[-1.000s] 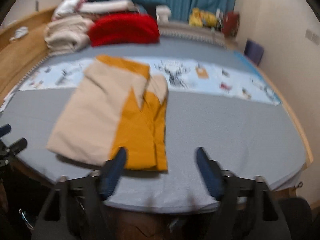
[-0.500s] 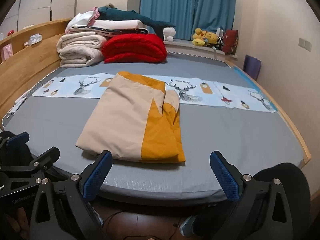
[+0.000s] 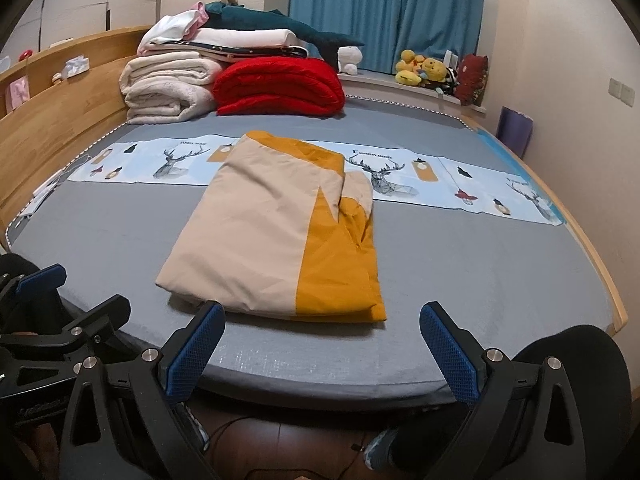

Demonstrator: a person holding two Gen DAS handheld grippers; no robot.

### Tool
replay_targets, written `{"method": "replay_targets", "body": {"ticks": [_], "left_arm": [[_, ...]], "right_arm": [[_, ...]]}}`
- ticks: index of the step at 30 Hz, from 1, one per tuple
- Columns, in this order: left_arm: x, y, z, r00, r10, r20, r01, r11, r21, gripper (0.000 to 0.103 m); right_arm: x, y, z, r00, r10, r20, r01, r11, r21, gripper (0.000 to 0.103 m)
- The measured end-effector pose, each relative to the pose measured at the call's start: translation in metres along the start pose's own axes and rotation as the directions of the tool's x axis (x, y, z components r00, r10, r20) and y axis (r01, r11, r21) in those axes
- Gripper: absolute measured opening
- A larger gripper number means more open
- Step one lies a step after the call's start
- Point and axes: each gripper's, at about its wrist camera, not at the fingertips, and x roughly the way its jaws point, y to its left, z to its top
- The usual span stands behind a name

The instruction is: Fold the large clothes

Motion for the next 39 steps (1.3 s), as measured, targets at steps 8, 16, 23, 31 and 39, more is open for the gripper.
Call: {"method": "replay_targets", "body": {"ticks": [8,16,23,31,39], "left_arm": [[0.0012,0.0021,-0.0006,1.000,-0.001,-0.007,0.001,1.000,-0.005,0.093],[0.0025,0.0016,-0.0020,1.000,-0.003,-0.013,0.003,1.000,-0.007,0.093],[0.0025,0.0012,-0.0020,1.000,-0.003,-0.014,0.003,1.000,-0.006,0.093],[0.0022,0.0009,-0.0021,1.000,-0.002,-0.014,0.002,1.000,-0.007,0.093],[0.0024,0.0010,-0.0026,1.000,-0.002,-0.014,0.002,1.000,-0.005,0.093]], "right_arm": [[0.0005,0.0007,0.0005,1.000,0.000,-0.002,0.000,1.000,0.000,0.098],[0.0023,0.0013,0.0004,1.000,0.003,-0.002,-0.003,1.000,0.001,0.098],[0.0019,0.0005,0.0003,1.000,0.002,-0.002,-0.002,1.000,0.000,0.098],[0.0020,0.0002,0.0002,1.000,0.002,-0.002,-0.002,1.000,-0.001,0.098],[0.0024,0.0003,0.0002,1.000,0.002,-0.002,-0.002,1.000,0.000,0.098]]}}
